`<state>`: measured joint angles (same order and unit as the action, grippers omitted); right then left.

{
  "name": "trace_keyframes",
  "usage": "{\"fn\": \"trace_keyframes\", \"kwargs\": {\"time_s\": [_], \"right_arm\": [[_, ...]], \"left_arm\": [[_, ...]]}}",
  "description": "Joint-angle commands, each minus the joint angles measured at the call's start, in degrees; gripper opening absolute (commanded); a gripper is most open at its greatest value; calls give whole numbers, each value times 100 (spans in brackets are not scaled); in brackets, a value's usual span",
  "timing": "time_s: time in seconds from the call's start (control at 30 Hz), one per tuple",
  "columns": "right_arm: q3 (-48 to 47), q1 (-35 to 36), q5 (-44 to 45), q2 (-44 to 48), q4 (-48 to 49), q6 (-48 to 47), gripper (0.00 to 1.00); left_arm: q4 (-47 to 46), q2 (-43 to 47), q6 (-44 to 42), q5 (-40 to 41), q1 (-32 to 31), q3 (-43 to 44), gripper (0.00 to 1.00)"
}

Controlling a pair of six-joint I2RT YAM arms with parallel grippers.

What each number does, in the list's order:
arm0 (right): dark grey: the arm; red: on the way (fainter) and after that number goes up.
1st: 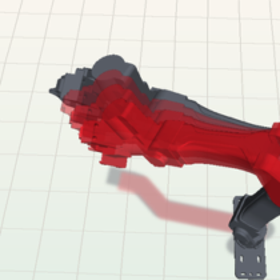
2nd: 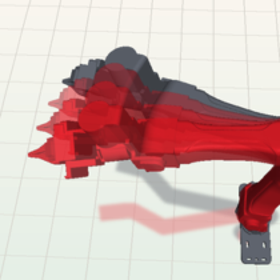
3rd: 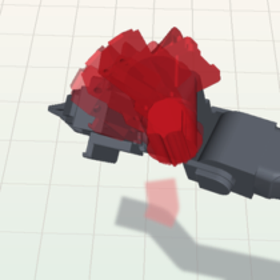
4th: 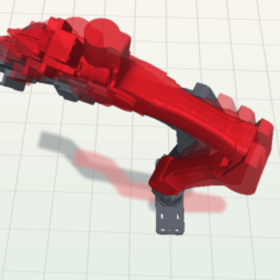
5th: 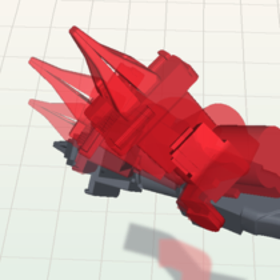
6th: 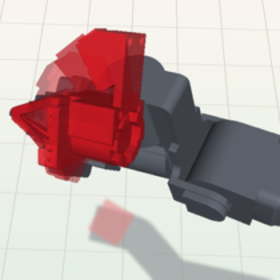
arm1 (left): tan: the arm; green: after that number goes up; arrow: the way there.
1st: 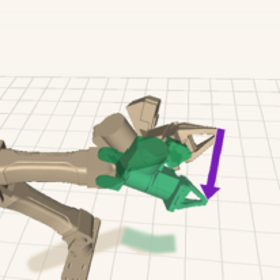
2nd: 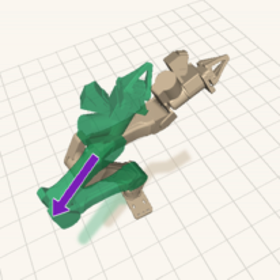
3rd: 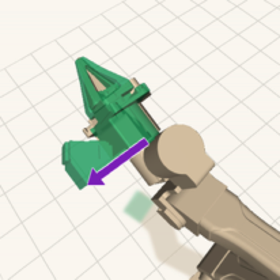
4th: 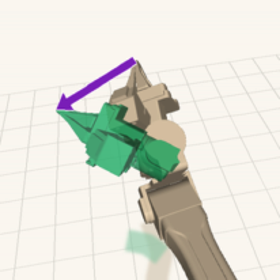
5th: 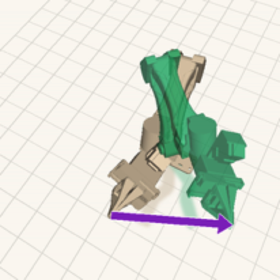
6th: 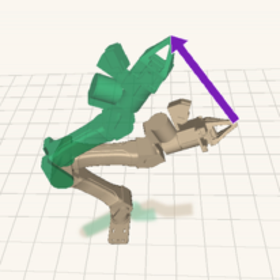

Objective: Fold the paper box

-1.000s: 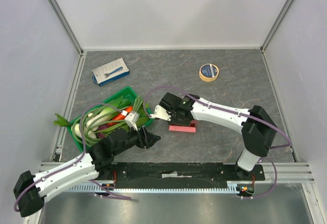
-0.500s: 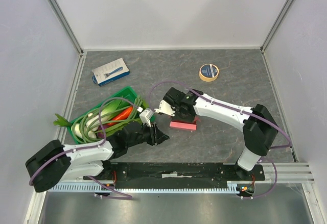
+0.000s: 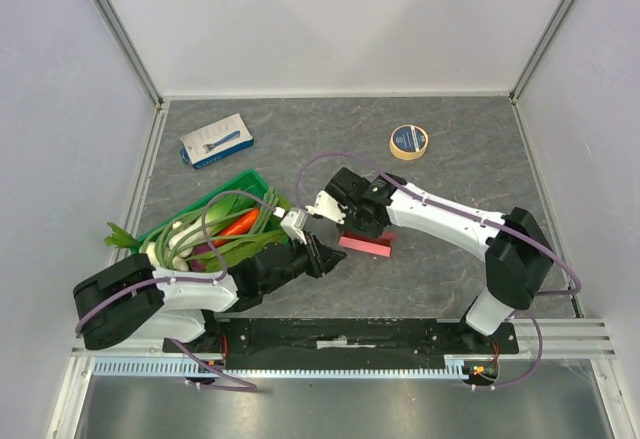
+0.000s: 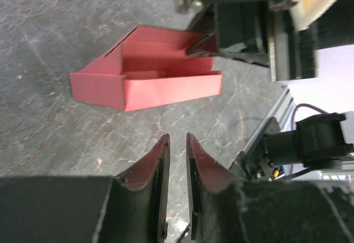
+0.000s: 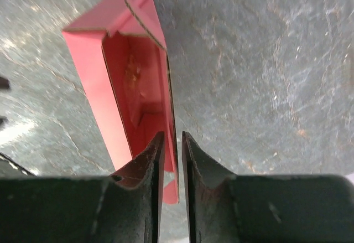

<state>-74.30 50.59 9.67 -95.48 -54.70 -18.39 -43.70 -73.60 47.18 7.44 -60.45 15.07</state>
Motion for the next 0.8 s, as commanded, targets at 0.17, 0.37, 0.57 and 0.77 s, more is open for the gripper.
{"fn": "trace_keyframes", "kwargs": {"time_s": [0.17, 0.37, 0.57, 0.77], "right_arm": [[337, -154, -667, 706, 1620, 178, 27], [557, -277, -870, 619, 1849, 117, 21], [628, -461, -958, 627, 1919, 169, 20], [680, -611, -1512, 689, 1910, 205, 17]], "left_arm": [[-128, 400, -341, 258, -222, -100, 27], [-384, 329, -262, 127, -239, -321, 28], [-586, -135, -297, -6, -362, -180, 30], [-841, -750, -235, 424, -433, 145, 23]]}}
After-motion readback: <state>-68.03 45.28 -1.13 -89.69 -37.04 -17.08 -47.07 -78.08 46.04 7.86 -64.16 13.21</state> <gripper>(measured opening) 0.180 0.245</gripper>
